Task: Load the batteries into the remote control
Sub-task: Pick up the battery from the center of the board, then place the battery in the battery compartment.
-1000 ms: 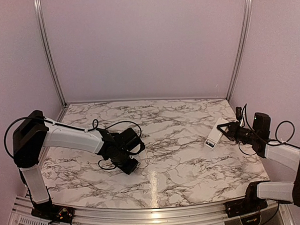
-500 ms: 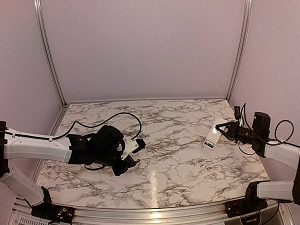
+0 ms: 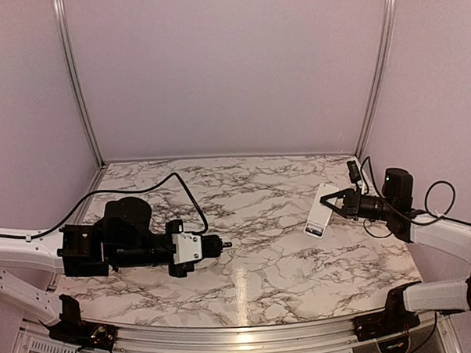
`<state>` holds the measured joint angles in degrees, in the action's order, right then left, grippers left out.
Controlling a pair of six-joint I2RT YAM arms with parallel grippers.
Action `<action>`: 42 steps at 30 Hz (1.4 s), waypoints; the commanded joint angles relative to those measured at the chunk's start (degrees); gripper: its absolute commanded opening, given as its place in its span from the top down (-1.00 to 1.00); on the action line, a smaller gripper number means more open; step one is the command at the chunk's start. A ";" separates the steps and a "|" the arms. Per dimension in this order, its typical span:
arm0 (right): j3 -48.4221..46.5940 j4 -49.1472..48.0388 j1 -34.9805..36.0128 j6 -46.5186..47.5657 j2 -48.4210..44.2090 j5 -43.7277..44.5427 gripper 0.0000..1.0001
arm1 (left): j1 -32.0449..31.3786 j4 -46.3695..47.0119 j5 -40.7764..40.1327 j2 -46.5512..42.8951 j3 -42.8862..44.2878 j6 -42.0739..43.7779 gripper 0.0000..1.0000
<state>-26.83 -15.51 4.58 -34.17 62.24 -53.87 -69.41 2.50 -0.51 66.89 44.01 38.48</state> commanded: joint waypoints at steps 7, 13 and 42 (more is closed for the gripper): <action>-3.58 -0.90 6.80 1.05 1.33 -0.56 1.00 | -5.30 0.71 -5.71 -2.87 0.81 12.49 1.00; -3.80 -1.77 10.55 -0.29 2.99 0.63 1.00 | -5.98 -5.34 -7.87 -0.10 4.55 14.34 1.00; -1.52 -31.93 34.73 -24.05 23.23 12.35 1.00 | -9.02 -40.95 -16.09 32.76 36.72 -5.34 0.97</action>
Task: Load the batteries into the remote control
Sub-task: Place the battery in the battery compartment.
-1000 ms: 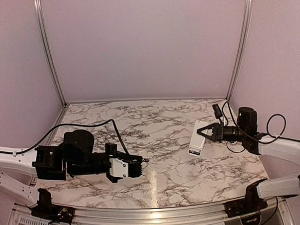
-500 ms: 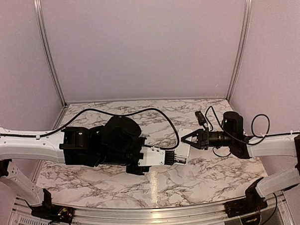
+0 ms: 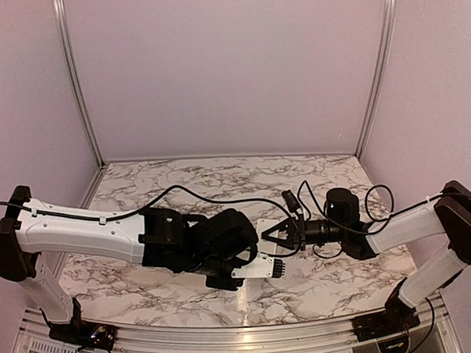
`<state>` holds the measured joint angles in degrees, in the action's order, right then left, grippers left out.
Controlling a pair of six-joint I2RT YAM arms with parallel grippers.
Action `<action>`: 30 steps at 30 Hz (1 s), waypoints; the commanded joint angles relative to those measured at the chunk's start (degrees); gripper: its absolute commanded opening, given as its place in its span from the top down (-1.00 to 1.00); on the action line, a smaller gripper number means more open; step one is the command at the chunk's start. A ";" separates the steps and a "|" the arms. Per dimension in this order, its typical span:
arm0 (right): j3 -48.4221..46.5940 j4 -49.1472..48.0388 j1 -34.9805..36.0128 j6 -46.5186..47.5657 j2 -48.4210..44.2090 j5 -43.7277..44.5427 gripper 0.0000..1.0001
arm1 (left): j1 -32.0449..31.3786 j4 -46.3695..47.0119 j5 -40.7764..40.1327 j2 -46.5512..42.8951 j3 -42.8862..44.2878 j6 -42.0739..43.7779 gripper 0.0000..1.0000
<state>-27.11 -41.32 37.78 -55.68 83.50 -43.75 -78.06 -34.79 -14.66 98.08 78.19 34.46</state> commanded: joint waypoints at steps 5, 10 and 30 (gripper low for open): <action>-1.63 -8.95 2.59 -3.79 4.47 2.86 1.00 | -0.42 -4.08 -3.09 3.33 3.22 -1.32 0.97; -1.45 -11.86 3.13 -5.01 6.35 2.69 1.00 | -0.43 -4.06 -3.69 4.72 2.93 -0.94 0.98; -1.28 -19.29 4.66 -8.33 10.68 1.96 1.00 | -0.26 -4.13 -4.83 7.54 3.46 -1.24 0.86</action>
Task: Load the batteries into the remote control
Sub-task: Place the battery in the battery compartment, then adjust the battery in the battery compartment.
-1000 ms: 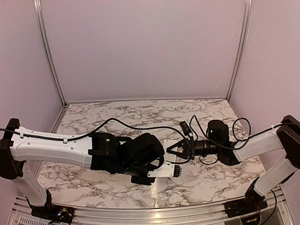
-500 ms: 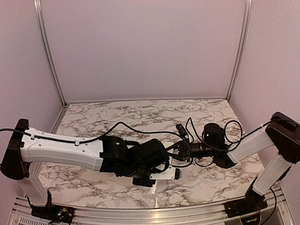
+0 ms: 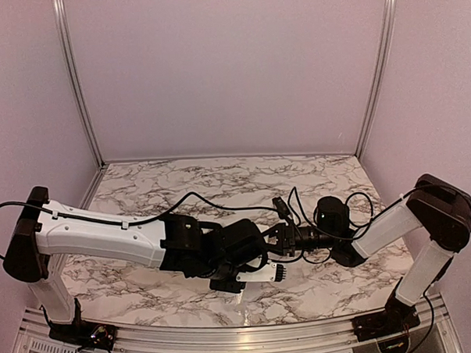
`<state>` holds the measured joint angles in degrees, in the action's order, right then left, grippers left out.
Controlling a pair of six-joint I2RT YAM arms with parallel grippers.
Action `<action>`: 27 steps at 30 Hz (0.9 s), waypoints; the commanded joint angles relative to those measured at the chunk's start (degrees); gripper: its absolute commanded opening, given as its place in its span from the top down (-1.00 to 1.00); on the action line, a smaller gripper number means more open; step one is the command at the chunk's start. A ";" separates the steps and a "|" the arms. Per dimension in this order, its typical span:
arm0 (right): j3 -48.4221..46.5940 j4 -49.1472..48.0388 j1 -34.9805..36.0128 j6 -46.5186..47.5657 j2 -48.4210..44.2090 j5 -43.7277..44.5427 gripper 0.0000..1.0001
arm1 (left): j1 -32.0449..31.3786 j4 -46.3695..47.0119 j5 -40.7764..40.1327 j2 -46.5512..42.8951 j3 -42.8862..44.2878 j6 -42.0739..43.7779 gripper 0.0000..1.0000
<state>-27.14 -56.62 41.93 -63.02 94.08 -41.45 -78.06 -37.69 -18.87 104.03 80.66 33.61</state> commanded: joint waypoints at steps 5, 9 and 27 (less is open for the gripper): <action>-1.19 -3.95 0.52 -0.96 -0.02 -0.30 1.00 | -0.29 -1.23 -0.38 1.65 0.90 -0.38 0.66; -1.10 -4.15 0.49 -0.96 0.00 -0.30 1.00 | -0.25 -1.18 -0.34 1.32 1.03 -0.47 0.55; 0.60 -9.04 0.49 -1.46 -0.25 0.67 1.00 | 1.51 2.18 4.84 -7.38 0.80 -2.94 0.34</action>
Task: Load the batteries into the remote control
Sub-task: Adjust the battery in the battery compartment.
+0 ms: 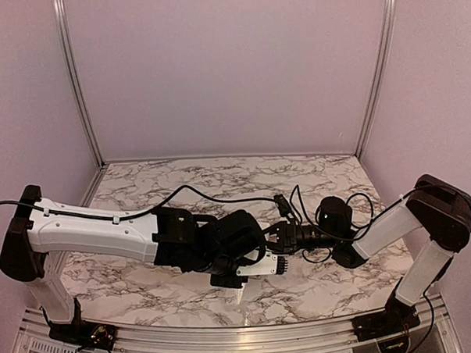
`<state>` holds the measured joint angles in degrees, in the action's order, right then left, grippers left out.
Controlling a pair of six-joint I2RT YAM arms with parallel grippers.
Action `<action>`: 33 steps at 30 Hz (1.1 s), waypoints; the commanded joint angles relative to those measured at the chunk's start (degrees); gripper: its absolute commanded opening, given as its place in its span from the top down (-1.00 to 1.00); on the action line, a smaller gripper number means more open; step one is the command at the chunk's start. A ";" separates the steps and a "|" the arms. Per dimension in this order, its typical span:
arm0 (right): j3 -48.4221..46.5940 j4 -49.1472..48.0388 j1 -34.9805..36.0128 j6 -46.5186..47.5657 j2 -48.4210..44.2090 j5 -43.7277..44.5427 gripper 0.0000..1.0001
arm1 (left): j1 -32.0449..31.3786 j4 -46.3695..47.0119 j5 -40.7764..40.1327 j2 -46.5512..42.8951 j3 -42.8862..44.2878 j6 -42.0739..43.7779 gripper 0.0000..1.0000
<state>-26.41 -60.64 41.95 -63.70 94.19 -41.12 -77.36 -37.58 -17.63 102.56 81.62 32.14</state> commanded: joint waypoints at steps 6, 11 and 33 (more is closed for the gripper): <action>0.80 -7.35 -1.16 -0.56 -2.70 0.61 1.00 | 3.52 11.14 8.88 -15.94 -6.29 -5.65 0.30; 2.77 -14.66 -2.57 -2.18 -5.40 1.02 1.00 | 8.74 21.54 10.44 -25.44 -14.22 -15.15 0.09; 4.20 -18.56 -2.85 -7.50 -5.26 5.53 1.00 | 11.20 14.74 15.59 -16.01 -11.49 -22.08 0.69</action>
<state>-21.85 -74.15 39.57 -70.96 89.27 -36.77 -65.58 -20.84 -2.24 85.10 67.24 10.41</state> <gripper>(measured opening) 0.137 0.164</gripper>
